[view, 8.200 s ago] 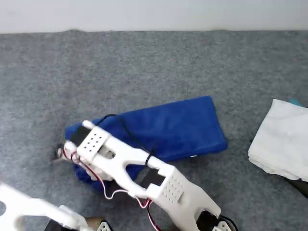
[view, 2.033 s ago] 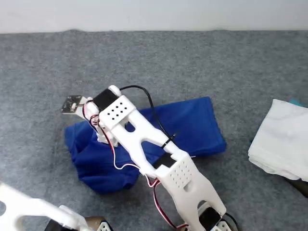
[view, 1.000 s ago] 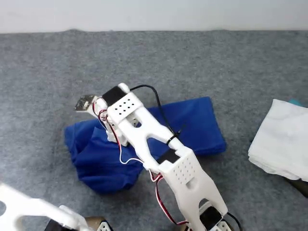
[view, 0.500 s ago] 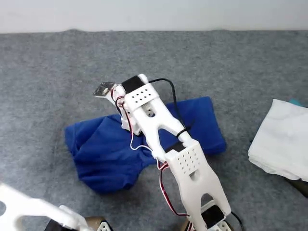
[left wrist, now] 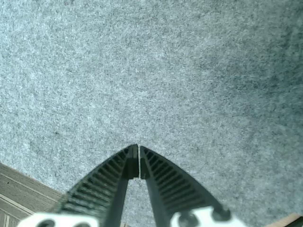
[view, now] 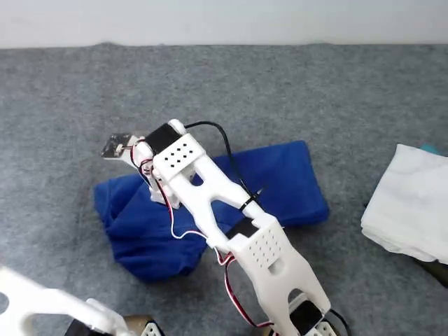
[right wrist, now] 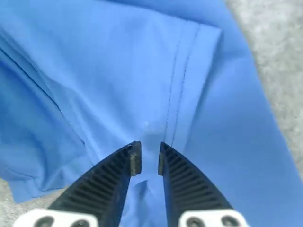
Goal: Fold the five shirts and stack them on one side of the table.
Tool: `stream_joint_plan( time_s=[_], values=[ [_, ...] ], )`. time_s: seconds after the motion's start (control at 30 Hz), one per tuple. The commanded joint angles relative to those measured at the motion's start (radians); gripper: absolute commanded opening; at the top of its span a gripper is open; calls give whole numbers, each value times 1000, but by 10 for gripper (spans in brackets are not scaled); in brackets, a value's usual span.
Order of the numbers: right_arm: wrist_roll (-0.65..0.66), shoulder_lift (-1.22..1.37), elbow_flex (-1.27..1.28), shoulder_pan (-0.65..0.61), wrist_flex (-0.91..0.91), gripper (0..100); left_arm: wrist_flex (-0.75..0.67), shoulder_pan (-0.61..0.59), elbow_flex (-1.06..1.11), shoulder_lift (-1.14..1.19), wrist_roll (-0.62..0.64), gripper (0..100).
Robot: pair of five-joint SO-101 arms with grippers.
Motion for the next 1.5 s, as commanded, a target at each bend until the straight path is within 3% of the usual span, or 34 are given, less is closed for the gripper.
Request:
stream_joint_plan(
  time_s=[0.0, 0.27, 0.43, 0.77, 0.9, 1.2, 1.47],
  values=[
    [-58, -119, -35, -19, 44, 69, -20, 8, -12, -32, -2, 15],
    [-80, -372, 362, -142, 39, 90, -20, 8, -13, -28, -3, 15],
    [-81, -452, 528, -298, 18, 264, -21, 8, -8, -26, -3, 15],
    [-81, -323, 582, -466, -117, 238, -15, 6, -12, -31, -3, 15],
    [-80, -245, 582, -466, -170, 226, -15, 5, -7, -32, -3, 15],
    [-80, -202, 552, -395, -200, 18, -14, 2, -7, -32, -3, 15],
    [-54, -202, 373, -285, -110, 9, -14, 5, -7, -32, -3, 15]
  ],
)
